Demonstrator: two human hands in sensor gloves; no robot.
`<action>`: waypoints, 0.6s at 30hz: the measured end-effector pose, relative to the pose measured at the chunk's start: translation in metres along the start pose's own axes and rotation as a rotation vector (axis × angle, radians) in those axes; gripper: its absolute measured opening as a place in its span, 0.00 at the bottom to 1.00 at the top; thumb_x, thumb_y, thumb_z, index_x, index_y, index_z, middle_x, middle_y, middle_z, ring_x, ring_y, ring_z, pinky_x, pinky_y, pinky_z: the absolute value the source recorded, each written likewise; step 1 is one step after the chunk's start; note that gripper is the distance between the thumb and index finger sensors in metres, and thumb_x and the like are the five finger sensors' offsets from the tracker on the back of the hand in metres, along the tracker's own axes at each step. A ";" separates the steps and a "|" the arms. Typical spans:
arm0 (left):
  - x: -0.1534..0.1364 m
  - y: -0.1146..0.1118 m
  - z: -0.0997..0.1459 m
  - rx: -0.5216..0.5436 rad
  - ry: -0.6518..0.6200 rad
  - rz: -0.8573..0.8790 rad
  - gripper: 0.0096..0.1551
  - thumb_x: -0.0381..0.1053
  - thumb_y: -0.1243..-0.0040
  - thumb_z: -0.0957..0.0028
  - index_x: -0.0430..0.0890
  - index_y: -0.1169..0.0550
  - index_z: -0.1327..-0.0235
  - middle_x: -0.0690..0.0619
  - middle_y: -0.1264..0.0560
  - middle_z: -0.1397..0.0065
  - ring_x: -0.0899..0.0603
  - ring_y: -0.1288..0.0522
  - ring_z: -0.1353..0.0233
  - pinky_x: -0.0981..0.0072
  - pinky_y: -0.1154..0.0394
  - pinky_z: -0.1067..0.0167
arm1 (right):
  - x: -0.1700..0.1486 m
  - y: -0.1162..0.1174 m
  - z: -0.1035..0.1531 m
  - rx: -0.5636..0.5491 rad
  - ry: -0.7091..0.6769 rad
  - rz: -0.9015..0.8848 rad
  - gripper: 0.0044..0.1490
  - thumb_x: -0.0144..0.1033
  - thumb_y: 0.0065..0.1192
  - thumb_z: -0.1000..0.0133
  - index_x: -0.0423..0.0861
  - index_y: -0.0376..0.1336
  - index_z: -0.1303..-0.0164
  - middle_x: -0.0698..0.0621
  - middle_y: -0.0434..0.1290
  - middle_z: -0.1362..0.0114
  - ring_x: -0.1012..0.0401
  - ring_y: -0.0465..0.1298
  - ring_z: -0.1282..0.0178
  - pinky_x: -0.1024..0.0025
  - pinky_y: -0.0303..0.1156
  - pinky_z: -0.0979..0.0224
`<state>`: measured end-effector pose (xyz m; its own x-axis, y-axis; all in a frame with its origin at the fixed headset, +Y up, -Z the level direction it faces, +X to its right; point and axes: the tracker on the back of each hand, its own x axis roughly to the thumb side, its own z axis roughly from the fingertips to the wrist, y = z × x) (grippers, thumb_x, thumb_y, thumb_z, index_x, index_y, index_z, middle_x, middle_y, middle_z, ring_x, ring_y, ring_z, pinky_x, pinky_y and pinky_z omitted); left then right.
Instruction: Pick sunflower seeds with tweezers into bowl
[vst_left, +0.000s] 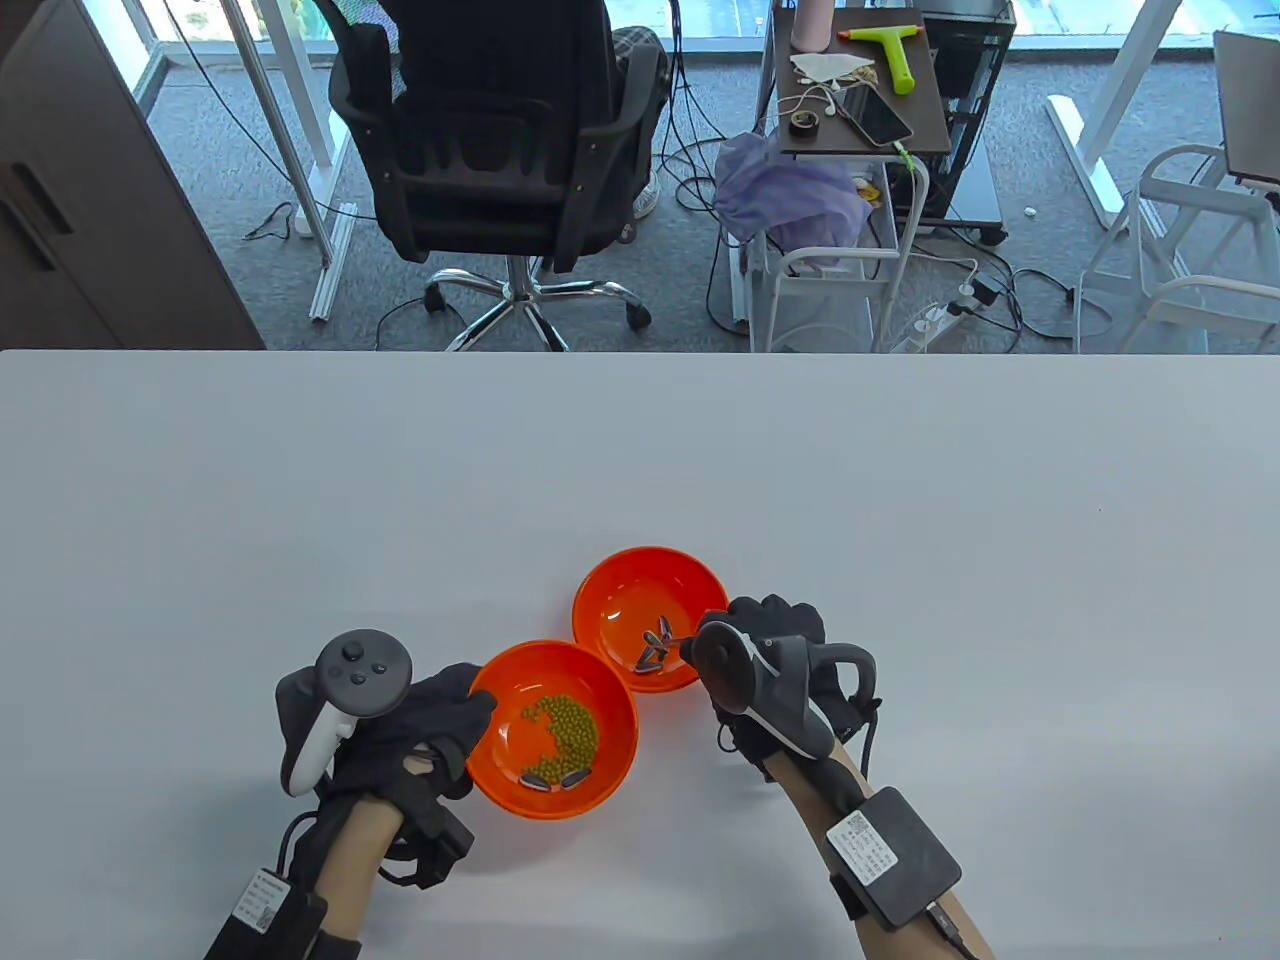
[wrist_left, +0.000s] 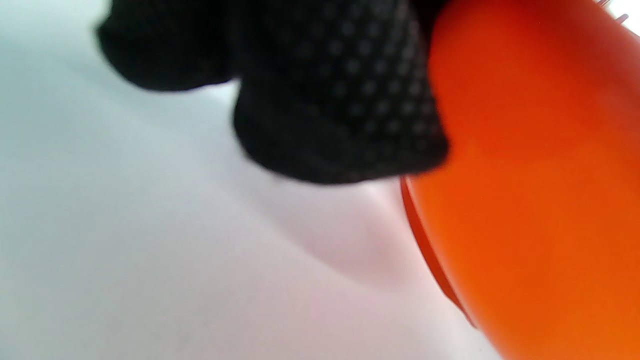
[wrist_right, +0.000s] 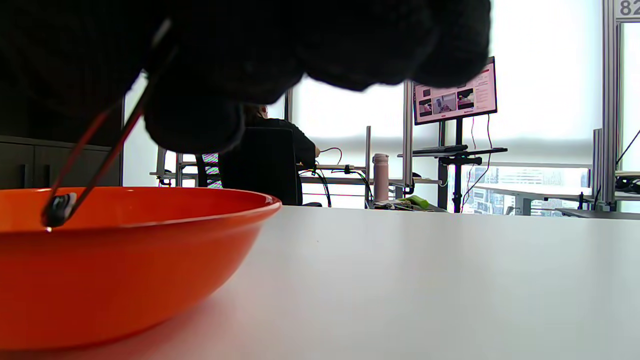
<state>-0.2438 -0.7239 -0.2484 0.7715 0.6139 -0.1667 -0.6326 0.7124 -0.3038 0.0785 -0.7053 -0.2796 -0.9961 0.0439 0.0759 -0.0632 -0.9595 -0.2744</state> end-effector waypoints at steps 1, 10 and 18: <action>0.000 0.000 0.000 0.000 0.000 0.000 0.26 0.55 0.39 0.50 0.46 0.19 0.41 0.49 0.11 0.67 0.52 0.12 0.79 0.59 0.14 0.69 | 0.000 0.001 0.000 0.010 0.001 0.014 0.25 0.59 0.72 0.63 0.56 0.85 0.69 0.60 0.82 0.67 0.64 0.80 0.67 0.63 0.79 0.44; 0.000 0.000 0.000 0.006 0.000 -0.004 0.26 0.55 0.39 0.50 0.46 0.19 0.41 0.49 0.11 0.66 0.52 0.12 0.79 0.59 0.14 0.69 | -0.001 -0.010 0.001 -0.033 0.026 -0.058 0.24 0.62 0.71 0.64 0.61 0.84 0.67 0.61 0.82 0.64 0.64 0.81 0.65 0.62 0.79 0.42; 0.000 0.000 0.000 0.010 -0.001 -0.004 0.27 0.55 0.39 0.50 0.46 0.20 0.40 0.49 0.11 0.66 0.52 0.12 0.78 0.59 0.14 0.68 | 0.018 -0.036 0.008 -0.039 -0.068 -0.218 0.24 0.61 0.71 0.63 0.61 0.84 0.66 0.63 0.81 0.63 0.63 0.81 0.63 0.61 0.78 0.40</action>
<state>-0.2440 -0.7239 -0.2484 0.7741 0.6113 -0.1643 -0.6299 0.7183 -0.2953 0.0631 -0.6724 -0.2603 -0.9524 0.2286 0.2015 -0.2798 -0.9179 -0.2814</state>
